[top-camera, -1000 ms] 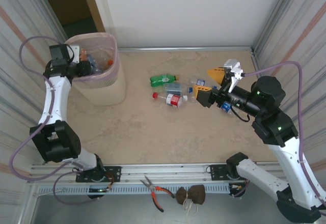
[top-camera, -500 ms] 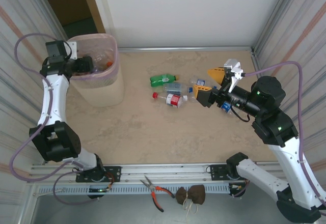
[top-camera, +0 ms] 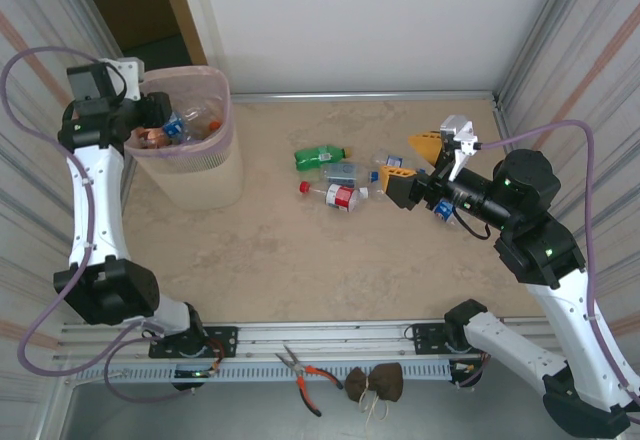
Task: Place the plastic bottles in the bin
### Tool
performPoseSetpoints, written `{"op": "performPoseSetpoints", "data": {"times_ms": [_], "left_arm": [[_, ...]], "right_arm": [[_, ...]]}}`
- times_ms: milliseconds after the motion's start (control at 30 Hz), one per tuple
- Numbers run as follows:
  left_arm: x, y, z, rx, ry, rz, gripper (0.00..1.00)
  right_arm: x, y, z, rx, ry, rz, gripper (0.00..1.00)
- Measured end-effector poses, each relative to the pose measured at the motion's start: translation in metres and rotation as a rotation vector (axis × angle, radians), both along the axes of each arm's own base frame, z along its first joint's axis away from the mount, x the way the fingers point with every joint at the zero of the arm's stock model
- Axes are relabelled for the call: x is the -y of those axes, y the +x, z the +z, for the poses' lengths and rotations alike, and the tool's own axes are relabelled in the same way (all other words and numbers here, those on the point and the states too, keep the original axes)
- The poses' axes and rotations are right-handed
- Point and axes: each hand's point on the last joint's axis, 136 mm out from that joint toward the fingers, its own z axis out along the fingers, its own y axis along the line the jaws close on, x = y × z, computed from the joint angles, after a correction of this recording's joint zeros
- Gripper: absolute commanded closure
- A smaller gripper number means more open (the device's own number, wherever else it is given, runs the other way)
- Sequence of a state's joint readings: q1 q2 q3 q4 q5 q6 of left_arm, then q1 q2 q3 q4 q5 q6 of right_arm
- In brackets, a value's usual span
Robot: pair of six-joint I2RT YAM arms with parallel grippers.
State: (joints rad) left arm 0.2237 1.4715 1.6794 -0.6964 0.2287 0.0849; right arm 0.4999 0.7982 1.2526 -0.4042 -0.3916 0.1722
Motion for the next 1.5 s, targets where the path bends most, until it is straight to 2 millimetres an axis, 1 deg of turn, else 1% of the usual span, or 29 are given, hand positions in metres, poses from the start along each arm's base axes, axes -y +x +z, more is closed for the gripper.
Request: {"op": "performPoseSetpoints", "data": {"times_ms": [100,167,300,400,500,600,767,833,900,967,1100,1200,1267,1367,1467,1500], "left_arm": [[-0.001,0.004,-0.004,-0.019,0.001,-0.003,0.58],[-0.003,0.009,-0.012,-0.043,0.002,-0.002,0.6],[-0.012,0.02,-0.043,-0.126,-0.004,0.008,0.64],[-0.022,0.026,-0.067,-0.183,-0.018,0.025,0.64],[-0.029,0.03,-0.083,-0.221,-0.033,0.037,0.65],[-0.031,0.032,-0.094,-0.242,-0.05,0.033,0.65],[-0.026,0.032,-0.102,-0.25,-0.079,0.014,0.65],[-0.025,0.033,-0.102,-0.241,-0.087,0.007,0.64],[-0.023,0.031,-0.1,-0.229,-0.101,0.004,0.62],[-0.019,0.027,-0.093,-0.214,-0.118,-0.004,0.61],[-0.007,0.019,-0.064,-0.144,-0.155,-0.037,0.59],[0.005,0.012,-0.037,-0.083,-0.195,-0.073,0.58],[0.014,0.006,-0.02,-0.04,-0.226,-0.103,0.58],[0.028,-0.001,0.001,0.01,-0.277,-0.149,0.57],[0.039,-0.01,0.017,0.053,-0.321,-0.188,0.57],[0.043,-0.014,0.019,0.06,-0.333,-0.198,0.57]], "right_arm": [[0.0,0.0,0.0,0.0,0.0,-0.003,0.1],[0.0,0.001,0.0,0.0,-0.001,-0.003,0.1],[0.001,0.001,0.0,-0.001,-0.001,-0.009,0.1],[0.001,0.004,-0.001,-0.004,-0.004,-0.018,0.1],[0.001,0.007,-0.003,-0.009,-0.007,-0.028,0.1],[0.001,0.01,-0.005,-0.017,-0.012,-0.033,0.1],[0.001,0.016,-0.011,-0.038,-0.025,-0.052,0.1],[0.001,0.021,-0.016,-0.054,-0.035,-0.07,0.11],[0.002,0.027,-0.021,-0.076,-0.05,-0.092,0.11],[0.004,0.035,-0.027,-0.102,-0.065,-0.125,0.12],[0.009,0.054,-0.044,-0.179,-0.095,-0.206,0.12],[0.018,0.072,-0.068,-0.27,-0.128,-0.289,0.12],[0.029,0.085,-0.088,-0.348,-0.155,-0.354,0.12],[0.05,0.105,-0.121,-0.468,-0.196,-0.452,0.13],[0.07,0.12,-0.153,-0.581,-0.242,-0.531,0.15],[0.075,0.123,-0.161,-0.612,-0.251,-0.549,0.16]]}}
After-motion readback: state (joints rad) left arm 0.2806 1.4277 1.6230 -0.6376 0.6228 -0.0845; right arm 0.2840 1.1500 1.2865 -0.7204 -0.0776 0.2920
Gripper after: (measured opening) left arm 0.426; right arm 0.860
